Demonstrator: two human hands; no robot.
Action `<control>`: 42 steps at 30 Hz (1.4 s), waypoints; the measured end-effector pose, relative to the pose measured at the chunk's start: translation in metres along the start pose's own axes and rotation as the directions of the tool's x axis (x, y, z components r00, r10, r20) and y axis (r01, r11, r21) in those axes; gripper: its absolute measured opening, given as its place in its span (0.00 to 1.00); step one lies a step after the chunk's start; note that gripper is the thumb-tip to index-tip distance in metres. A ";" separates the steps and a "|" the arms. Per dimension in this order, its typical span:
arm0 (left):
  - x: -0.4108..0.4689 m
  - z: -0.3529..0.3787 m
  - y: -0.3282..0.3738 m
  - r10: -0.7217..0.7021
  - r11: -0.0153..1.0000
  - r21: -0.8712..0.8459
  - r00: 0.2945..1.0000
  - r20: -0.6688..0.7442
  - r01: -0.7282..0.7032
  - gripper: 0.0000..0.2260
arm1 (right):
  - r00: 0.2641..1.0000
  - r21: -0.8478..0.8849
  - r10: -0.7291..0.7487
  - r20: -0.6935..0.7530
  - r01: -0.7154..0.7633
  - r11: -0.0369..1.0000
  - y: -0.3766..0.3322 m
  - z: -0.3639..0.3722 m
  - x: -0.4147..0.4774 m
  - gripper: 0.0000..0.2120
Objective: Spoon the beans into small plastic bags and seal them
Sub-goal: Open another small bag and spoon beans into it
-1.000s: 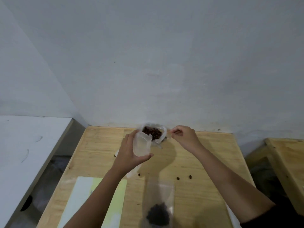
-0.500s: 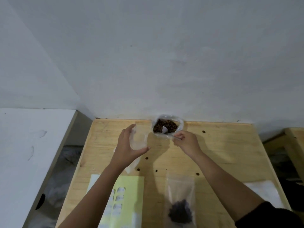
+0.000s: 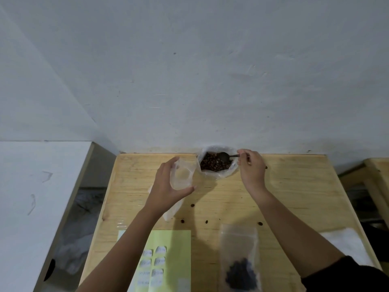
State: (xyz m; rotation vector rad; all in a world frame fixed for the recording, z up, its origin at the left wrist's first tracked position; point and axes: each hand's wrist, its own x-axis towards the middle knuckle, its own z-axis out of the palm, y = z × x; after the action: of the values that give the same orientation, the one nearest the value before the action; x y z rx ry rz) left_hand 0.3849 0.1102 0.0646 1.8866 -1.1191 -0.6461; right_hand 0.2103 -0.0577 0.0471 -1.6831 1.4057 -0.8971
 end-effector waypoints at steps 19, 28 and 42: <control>0.024 0.034 -0.001 0.014 0.951 0.307 0.999 0.029 -0.022 0.38 | 0.806 0.628 0.564 0.177 -0.534 0.566 0.002 -0.032 0.000 0.07; 0.031 0.074 0.015 0.081 0.936 0.335 0.992 0.099 -0.110 0.40 | 0.975 0.440 0.150 0.162 -0.207 0.874 -0.014 -0.073 -0.010 0.12; -0.005 0.015 -0.010 0.087 0.977 0.202 0.992 -0.090 -0.068 0.42 | 0.988 0.161 0.131 0.086 -0.144 0.976 0.004 -0.012 -0.020 0.09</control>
State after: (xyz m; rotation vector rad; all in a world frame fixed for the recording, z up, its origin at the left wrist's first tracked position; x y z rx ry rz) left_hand 0.3754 0.1115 0.0487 2.0081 -1.2236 -0.4048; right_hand 0.1954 -0.0400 0.0482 -1.4608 1.3406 -0.8414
